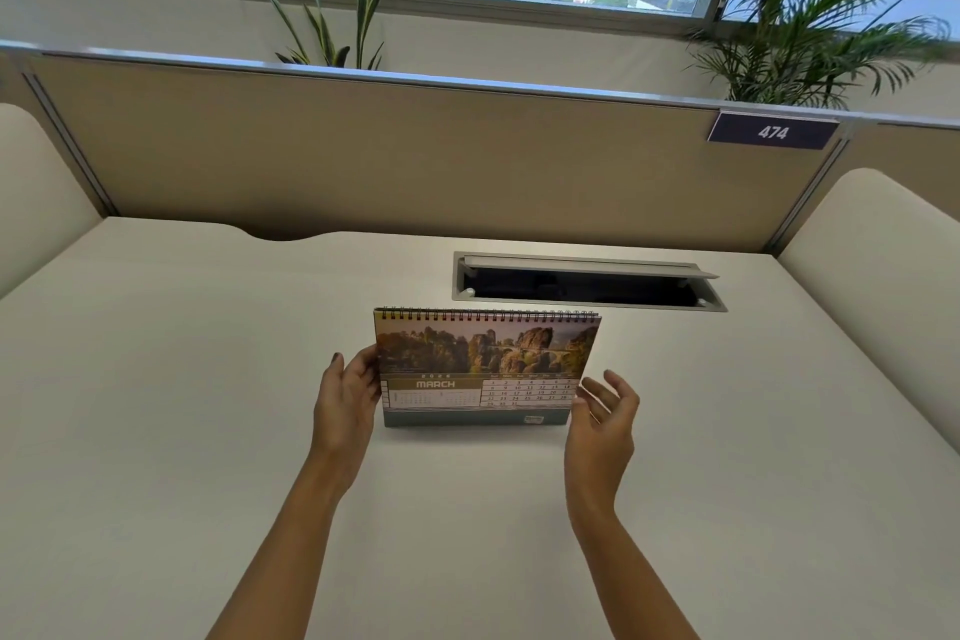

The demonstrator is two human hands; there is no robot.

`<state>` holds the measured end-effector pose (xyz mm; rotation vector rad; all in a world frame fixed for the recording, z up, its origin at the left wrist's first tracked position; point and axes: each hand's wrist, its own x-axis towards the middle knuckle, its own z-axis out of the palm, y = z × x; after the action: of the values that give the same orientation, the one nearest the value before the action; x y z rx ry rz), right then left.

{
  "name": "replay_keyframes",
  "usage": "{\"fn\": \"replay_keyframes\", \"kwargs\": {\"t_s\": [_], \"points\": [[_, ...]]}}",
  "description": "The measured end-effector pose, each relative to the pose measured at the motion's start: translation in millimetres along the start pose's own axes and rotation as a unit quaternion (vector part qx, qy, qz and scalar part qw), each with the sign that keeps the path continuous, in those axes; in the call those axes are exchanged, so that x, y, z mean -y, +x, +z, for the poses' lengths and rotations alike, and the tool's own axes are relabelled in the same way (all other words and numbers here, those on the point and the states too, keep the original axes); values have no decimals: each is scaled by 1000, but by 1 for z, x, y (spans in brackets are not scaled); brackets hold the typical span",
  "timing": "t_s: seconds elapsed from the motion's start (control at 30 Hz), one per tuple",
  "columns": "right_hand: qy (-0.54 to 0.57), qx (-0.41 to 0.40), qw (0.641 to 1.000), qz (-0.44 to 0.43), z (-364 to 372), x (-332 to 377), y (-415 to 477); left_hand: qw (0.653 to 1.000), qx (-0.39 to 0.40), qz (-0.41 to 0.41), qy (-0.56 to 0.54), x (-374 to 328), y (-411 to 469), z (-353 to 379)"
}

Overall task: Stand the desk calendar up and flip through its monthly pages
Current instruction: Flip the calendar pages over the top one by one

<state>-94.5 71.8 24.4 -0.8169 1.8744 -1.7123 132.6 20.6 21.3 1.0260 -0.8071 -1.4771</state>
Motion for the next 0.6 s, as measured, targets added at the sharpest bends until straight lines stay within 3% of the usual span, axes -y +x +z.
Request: {"fn": "replay_keyframes", "kwargs": {"t_s": [0.6], "points": [[-40, 0, 999, -14, -1, -11, 8, 1000, 1, -5, -2, 1, 0, 1]]}}
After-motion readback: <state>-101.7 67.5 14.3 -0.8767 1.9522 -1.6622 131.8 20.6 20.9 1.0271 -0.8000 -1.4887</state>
